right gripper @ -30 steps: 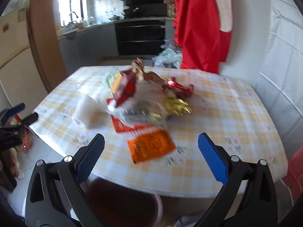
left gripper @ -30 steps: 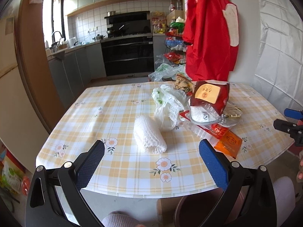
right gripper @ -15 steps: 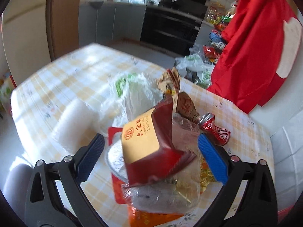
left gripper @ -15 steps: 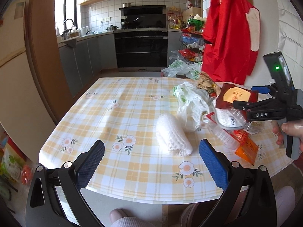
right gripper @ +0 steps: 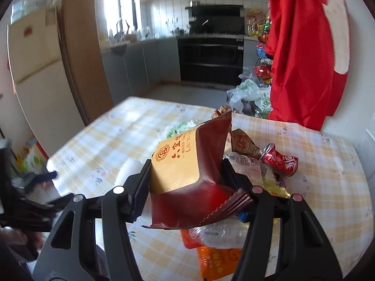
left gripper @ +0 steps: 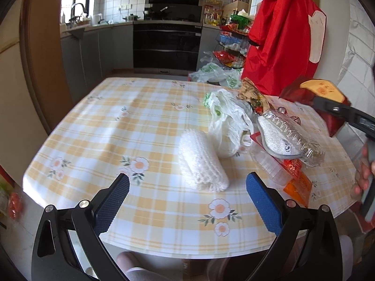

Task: Collect trash
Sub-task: 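Grasp the red snack bag with the right gripper while the left gripper grasps the white bubble-wrap roll, then carry the bubble wrap and red bag to the brown bin and release both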

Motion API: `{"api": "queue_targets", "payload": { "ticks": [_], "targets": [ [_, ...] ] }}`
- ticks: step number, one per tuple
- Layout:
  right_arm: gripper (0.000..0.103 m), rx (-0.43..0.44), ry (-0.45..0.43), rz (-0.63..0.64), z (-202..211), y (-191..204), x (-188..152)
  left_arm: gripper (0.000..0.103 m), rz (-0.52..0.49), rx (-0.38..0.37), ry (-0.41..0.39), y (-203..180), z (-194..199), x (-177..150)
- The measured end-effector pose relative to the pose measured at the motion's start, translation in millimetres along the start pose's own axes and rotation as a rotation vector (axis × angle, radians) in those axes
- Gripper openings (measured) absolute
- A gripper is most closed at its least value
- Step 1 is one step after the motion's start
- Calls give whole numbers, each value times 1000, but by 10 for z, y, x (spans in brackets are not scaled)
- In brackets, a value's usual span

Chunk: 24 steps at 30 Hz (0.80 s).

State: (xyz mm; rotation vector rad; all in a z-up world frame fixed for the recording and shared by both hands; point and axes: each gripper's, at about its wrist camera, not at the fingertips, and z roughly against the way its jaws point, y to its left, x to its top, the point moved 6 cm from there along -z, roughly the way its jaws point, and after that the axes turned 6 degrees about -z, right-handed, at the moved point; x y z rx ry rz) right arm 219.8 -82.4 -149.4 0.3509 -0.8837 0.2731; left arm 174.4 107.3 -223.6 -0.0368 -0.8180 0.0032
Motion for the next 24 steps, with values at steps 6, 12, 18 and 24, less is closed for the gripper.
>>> {"api": "queue_targets", "payload": {
  "ticks": [6, 12, 18, 24],
  "targets": [
    [59, -48, -101, -58, 414, -198, -344, 98, 65, -51, 84, -111, -616, 21],
    [59, -123, -130, -158, 677, -639, -561, 88, 83, -14, 225, -67, -1335, -30],
    [59, -133, -137, -213, 828, -874, -713, 37, 149, -10, 243, 90, -1502, -125],
    [59, -96, -161, -218, 947, -781, -820, 32, 103, -52, 190, 21, -977, -162]
  ]
}}
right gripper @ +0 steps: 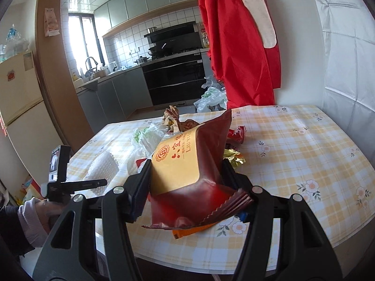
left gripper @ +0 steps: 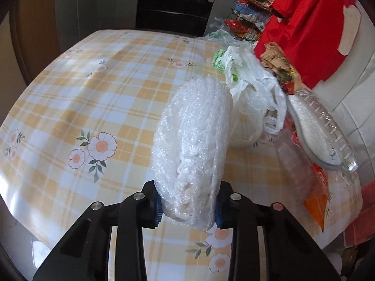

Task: Collect trash
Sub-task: 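Carry the bubble wrap and red bag to the brown bin and release both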

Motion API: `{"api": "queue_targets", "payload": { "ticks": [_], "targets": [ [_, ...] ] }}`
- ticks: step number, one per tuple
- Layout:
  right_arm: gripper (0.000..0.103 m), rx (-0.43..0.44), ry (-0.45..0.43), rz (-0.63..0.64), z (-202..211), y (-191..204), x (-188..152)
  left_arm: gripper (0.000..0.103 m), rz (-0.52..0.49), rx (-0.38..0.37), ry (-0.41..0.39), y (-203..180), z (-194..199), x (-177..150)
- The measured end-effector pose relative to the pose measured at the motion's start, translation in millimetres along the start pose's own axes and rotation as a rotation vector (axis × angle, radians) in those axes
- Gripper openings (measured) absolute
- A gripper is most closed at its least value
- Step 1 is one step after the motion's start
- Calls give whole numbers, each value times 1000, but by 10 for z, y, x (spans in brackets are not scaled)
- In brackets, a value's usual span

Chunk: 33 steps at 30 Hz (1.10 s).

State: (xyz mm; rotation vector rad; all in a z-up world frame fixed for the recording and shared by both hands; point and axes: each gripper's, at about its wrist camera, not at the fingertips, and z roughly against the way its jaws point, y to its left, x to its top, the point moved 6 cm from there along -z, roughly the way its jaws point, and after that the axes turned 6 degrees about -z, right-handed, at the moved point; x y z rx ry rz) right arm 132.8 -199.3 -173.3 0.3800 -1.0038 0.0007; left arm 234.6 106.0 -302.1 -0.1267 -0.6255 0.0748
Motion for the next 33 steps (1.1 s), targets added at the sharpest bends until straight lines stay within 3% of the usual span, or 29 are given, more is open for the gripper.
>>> {"api": "queue_targets", "payload": {
  "ticks": [8, 12, 24, 33],
  "targets": [
    [59, 82, -14, 17, 240, 244, -108, 32, -11, -104, -98, -390, 1042, -314],
    [59, 108, -10, 33, 367, 350, -189, 33, 3, -165, -96, -650, 1318, -603],
    [59, 102, -66, 7, 1025, 326, -290, 33, -152, -325, 77, -1479, 1414, -1497],
    [59, 95, -59, -6, 1082, 221, -393, 35, -290, -387, 160, -1838, 1298, -1679]
  ]
}}
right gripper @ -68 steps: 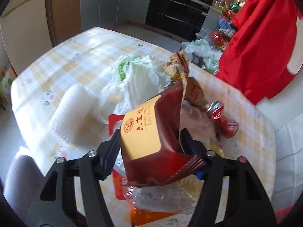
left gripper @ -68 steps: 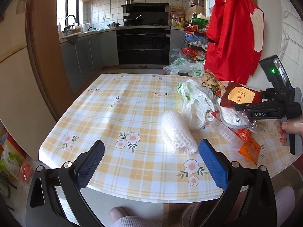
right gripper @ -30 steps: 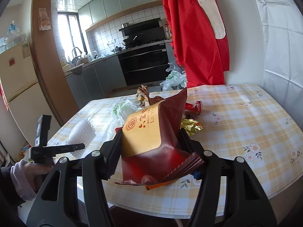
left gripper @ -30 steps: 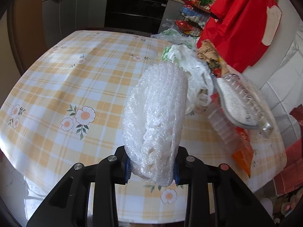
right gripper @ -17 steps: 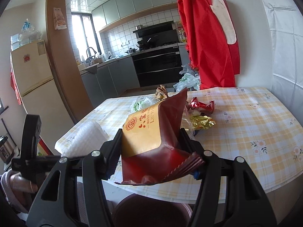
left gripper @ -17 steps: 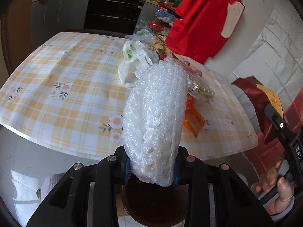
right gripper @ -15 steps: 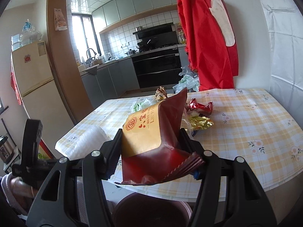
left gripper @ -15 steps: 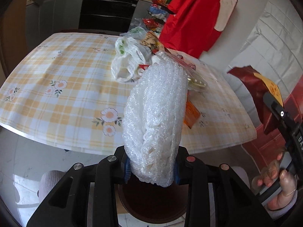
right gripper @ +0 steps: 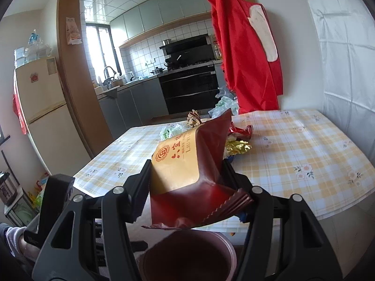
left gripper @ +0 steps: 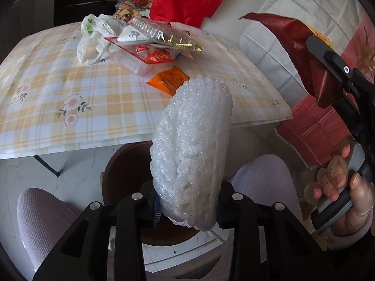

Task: Collect trash
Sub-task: 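Carry the bubble wrap and red bag to the brown bin and release both, then move the right gripper to the clear plastic tray and grasp it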

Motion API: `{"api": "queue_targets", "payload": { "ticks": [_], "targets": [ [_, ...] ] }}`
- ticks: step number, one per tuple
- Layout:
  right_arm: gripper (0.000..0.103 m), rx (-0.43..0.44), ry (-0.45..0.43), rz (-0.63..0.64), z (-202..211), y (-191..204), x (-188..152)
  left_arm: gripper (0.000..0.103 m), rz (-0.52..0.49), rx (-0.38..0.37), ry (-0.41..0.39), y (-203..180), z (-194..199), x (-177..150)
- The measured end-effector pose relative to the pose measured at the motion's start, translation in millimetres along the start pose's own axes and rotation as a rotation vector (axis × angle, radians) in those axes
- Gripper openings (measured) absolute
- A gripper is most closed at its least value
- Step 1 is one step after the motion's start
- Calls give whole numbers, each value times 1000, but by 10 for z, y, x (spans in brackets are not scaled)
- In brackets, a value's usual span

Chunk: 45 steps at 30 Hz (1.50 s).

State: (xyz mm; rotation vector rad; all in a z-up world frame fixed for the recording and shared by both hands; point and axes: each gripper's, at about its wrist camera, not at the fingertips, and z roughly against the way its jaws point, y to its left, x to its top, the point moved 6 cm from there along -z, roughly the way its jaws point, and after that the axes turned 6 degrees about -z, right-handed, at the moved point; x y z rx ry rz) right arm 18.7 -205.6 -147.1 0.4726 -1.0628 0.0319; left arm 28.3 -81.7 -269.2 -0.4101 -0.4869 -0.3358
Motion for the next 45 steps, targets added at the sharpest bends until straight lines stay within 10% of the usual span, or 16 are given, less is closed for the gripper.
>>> {"api": "queue_targets", "payload": {
  "ticks": [10, 20, 33, 45],
  "targets": [
    [59, -1, 61, -35, -174, -98, -197, 39, 9, -40, 75, 28, -280, -76],
    [59, 1, 63, -28, -154, -45, -199, 86, -22, -37, -16, -19, -127, 5],
    [60, 29, 125, 31, -237, 133, -323, 97, 188, 262, -442, 518, 750, 225],
    [61, 95, 212, 126, -326, 480, -591, 97, 275, 366, -465, 825, 889, 101]
  ]
}}
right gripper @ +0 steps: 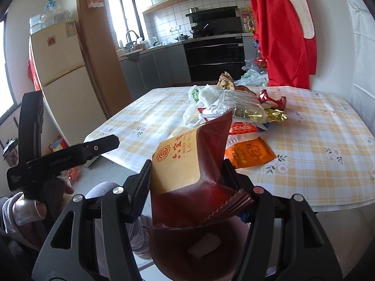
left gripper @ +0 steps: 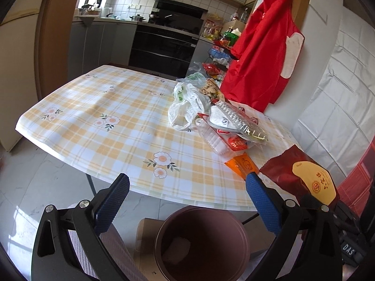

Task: Collect trash
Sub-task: 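Move the right gripper to the clear plastic tray and grasp it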

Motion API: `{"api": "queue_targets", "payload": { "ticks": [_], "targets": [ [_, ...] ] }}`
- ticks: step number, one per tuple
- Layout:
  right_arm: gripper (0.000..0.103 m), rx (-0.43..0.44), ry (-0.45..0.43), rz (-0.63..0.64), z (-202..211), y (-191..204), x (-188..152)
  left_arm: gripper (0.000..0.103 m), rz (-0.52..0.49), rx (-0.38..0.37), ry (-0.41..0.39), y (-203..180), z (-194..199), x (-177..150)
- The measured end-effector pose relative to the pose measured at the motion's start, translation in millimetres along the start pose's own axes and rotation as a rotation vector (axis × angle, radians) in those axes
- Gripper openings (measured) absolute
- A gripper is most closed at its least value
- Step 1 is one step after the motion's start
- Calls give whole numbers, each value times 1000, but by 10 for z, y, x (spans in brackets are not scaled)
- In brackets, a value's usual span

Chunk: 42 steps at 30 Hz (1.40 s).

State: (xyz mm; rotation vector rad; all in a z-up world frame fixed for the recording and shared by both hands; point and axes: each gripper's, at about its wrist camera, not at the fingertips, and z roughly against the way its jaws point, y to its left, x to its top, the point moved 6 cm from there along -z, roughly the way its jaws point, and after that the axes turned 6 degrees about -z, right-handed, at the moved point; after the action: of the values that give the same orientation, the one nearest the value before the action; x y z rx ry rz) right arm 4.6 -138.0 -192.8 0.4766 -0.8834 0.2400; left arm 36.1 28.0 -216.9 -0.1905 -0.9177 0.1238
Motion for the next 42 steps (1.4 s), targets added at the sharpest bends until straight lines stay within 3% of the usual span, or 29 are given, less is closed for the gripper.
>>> {"api": "queue_targets", "payload": {
  "ticks": [3, 8, 11, 14, 31, 38, 42],
  "targets": [
    [61, 13, 7, 1, -15, 11, -7, 97, 8, 8, 7, 25, -6, -16],
    [76, 36, -7, 12, 10, 34, -5, 97, 13, 10, 19, 29, -24, -32],
    [90, 27, -20, 16, 29, 47, 6, 97, 12, 11, 24, 22, -37, -33],
    [95, -8, -30, 5, 37, 6, 21, 97, 11, 12, 24, 26, -41, -35],
    [97, -113, 17, -87, -112, -350, -66, 97, 2, 18, 73, 45, -161, -113],
    [97, -198, -8, 24, -330, -552, 292, 97, -70, 78, 52, 106, -287, -7],
    [97, -259, 1, 212, -675, -490, 561, 97, -52, 67, 69, 194, -462, 155]
  ]
}}
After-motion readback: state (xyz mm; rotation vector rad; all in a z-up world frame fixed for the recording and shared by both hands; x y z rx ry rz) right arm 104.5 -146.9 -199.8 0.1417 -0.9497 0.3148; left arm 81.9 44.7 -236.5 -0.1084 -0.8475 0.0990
